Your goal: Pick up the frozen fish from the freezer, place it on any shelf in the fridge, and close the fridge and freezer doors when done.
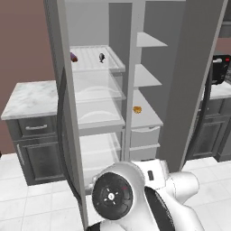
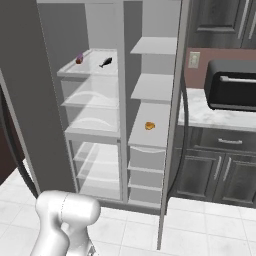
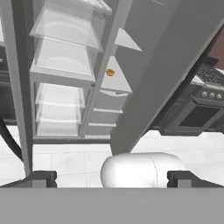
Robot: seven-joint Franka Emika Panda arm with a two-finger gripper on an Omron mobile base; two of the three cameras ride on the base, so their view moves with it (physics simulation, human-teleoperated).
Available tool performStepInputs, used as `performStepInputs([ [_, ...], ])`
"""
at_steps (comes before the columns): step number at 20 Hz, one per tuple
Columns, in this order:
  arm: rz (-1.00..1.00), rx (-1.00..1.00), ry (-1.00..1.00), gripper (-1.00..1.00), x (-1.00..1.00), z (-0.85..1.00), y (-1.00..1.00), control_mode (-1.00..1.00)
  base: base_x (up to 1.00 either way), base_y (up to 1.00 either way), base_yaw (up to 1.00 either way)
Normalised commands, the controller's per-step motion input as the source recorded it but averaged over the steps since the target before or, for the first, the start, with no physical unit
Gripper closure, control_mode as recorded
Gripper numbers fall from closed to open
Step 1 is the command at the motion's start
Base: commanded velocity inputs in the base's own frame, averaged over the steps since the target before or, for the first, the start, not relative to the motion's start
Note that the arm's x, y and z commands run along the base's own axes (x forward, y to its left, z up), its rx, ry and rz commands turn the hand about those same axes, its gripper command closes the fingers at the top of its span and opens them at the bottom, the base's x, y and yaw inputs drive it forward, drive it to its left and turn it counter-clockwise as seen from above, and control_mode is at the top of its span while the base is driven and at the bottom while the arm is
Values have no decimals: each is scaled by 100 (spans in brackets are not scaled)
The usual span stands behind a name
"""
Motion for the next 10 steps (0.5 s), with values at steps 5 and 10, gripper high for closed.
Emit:
performStepInputs([
  [5, -1, -3, -37, -100, 6, 0, 100, -100, 0, 0, 0],
  [10, -10, 0, -34, -100, 39, 0, 100, -100, 0, 0, 0],
])
